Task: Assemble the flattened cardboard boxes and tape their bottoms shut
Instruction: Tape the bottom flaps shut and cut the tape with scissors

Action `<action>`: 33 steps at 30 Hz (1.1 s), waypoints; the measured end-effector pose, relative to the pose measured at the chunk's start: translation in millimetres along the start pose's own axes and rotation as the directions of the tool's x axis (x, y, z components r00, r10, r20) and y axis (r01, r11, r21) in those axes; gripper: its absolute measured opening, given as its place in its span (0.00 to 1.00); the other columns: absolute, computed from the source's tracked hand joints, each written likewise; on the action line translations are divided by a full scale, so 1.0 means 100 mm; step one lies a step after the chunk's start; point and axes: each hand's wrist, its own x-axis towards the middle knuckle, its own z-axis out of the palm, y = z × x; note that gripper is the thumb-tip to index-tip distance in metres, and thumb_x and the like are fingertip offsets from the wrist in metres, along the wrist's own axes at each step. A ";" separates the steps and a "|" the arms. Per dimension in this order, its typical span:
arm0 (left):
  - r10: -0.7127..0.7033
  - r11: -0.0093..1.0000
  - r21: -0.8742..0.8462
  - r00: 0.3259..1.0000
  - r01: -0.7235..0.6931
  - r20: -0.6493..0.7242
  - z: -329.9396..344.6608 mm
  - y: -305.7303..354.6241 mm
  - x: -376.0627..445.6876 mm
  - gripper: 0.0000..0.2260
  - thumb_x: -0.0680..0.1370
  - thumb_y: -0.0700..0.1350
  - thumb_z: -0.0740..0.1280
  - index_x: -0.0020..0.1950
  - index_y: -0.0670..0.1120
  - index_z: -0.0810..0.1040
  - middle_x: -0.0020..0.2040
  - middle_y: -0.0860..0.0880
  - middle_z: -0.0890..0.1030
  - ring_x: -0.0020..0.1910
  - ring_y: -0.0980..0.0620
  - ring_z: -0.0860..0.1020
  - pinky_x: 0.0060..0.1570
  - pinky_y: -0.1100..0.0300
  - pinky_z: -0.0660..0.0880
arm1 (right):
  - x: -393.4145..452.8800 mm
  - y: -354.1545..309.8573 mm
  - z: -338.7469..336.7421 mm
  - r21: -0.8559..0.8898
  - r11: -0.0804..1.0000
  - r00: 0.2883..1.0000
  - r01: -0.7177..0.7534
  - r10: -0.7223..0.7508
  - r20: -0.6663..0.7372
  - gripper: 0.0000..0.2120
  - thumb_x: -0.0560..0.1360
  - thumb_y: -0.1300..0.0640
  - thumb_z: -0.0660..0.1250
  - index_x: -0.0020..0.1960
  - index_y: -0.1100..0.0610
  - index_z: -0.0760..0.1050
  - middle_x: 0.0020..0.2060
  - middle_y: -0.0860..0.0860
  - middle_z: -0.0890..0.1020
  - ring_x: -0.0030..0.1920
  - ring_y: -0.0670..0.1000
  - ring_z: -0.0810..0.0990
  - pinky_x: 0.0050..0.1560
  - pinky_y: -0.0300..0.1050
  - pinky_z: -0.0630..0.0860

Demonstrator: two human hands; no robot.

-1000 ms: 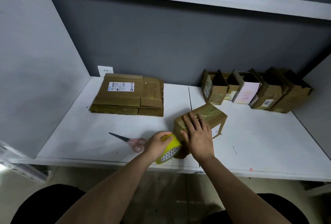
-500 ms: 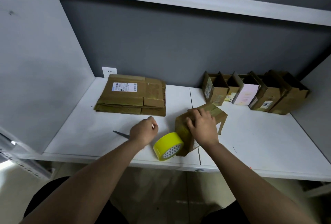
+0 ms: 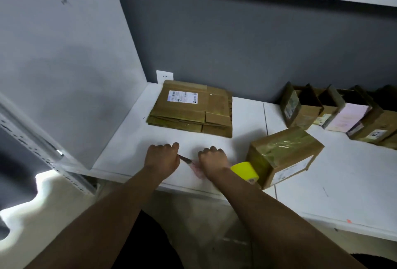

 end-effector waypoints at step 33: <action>0.258 0.301 -0.891 0.870 0.341 0.420 -0.25 1.57 0.36 0.13 0.78 0.49 0.66 0.60 0.46 0.74 0.54 0.45 0.78 0.48 0.50 0.78 0.43 0.62 0.76 | -2.19 1.52 -0.10 0.940 0.154 0.946 -0.305 0.166 0.280 0.19 0.69 0.52 0.75 0.55 0.60 0.74 0.37 0.63 0.79 0.33 0.48 0.75 0.35 0.34 0.71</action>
